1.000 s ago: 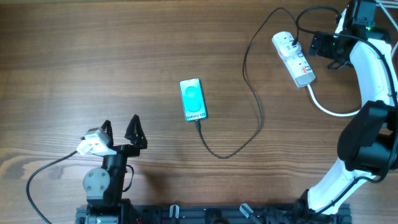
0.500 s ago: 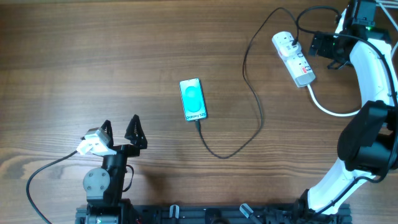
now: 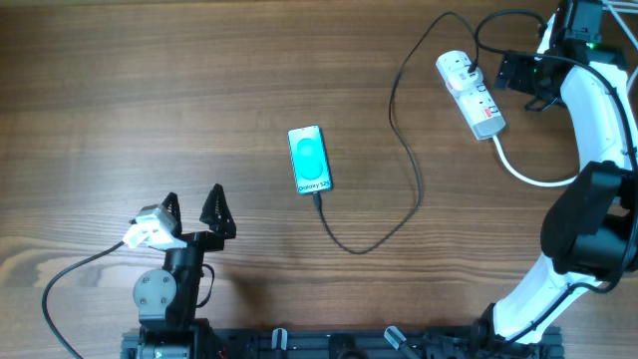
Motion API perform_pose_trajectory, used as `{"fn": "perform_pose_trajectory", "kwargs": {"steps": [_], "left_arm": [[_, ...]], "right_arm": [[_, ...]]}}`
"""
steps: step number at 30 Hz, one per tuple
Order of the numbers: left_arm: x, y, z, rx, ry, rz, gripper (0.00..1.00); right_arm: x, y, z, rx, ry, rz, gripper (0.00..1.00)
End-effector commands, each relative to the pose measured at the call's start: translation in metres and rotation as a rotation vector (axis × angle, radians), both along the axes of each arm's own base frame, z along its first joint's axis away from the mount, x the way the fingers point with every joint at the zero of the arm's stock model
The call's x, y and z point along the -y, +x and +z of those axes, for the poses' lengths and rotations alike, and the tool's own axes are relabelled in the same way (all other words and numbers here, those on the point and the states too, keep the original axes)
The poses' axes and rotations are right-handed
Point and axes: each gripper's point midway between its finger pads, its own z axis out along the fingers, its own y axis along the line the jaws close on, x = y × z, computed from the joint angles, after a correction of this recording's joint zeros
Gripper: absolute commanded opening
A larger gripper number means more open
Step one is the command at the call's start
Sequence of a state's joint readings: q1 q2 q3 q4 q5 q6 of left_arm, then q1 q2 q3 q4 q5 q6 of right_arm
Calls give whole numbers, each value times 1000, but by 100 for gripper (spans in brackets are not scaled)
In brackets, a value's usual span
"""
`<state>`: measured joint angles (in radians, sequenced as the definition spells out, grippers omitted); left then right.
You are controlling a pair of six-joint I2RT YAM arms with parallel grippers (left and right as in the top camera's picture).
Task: Plug charger to phone and switch on socket
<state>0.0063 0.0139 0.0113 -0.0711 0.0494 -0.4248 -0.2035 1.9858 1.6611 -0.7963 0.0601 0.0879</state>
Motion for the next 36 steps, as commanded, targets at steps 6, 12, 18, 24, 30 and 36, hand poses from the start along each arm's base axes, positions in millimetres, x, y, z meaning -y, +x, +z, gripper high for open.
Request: {"fn": "perform_pose_trajectory", "kwargs": {"steps": [6,12,18,24,30,36], "left_arm": [[-1,0,-2,-3,6,7,100],[-1,0,-2,-3,6,7,100],[-1,0,-2,-3,6,7,100],[-1,0,-2,-3,6,7,100],[-1,0,-2,-3,6,7,100],[-1,0,-2,-3,6,7,100]], "right_arm": [[-15,4,17,39,-4,40,100],[-64,-2,116,257,-34,140,100],[-111,-13,163,367,-31,238,100],[-129,-20,173,371,-122,337,100],[-160,-52,132,285,-20,548,100],[-162,-76,66,307,-8,565,100]]}}
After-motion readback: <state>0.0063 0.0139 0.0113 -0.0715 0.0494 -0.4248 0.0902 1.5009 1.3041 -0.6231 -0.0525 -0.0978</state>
